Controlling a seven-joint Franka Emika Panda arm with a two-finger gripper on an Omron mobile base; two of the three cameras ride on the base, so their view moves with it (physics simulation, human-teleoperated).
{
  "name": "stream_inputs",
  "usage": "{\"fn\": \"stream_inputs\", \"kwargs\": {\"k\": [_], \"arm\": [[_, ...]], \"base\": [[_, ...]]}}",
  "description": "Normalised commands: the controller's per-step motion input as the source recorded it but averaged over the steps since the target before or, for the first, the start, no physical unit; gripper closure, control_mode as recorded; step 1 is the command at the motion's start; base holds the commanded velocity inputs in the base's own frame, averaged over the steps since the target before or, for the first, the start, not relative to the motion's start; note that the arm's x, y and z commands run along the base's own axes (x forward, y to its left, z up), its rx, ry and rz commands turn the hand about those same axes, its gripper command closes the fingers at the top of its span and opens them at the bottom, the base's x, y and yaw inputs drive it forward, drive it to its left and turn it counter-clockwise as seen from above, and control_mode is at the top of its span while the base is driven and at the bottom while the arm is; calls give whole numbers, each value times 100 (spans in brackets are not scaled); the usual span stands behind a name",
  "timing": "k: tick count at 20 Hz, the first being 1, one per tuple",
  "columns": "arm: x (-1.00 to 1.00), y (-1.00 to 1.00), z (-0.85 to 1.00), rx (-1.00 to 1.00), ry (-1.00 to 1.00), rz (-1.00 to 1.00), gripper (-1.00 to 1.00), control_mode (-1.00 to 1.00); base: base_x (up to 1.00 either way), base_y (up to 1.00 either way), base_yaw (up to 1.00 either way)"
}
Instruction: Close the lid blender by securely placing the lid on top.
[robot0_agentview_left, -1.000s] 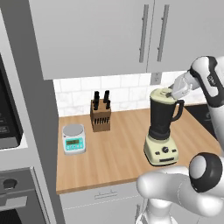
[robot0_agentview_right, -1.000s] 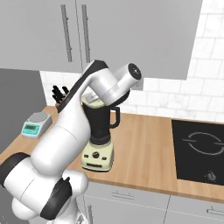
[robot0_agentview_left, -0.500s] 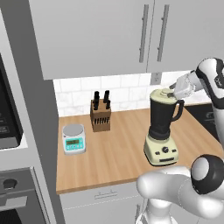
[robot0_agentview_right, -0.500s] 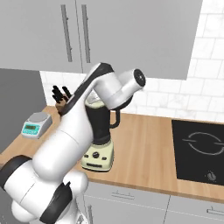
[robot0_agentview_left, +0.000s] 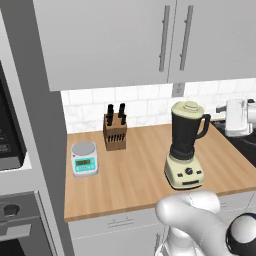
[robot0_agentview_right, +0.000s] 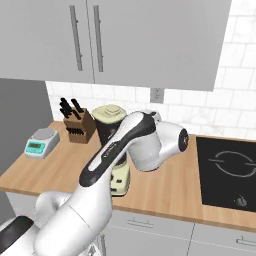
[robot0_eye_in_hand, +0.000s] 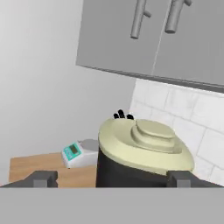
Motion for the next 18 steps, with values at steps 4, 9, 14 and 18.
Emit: {"fn": "stream_inputs", "kwargs": {"k": [4,9,14,18], "arm": [[-100,-52,-97,2,-56,0,-100,-100],[-100,-43,-84,-2,-63,0,-100,-100],[-100,-16,39,4,-83,0,-100,-100],[-99,-13,52,21,-87,0,-100,-100]], "base": [[0,0,0],[0,0,0],[0,0,0],[0,0,0]]}}
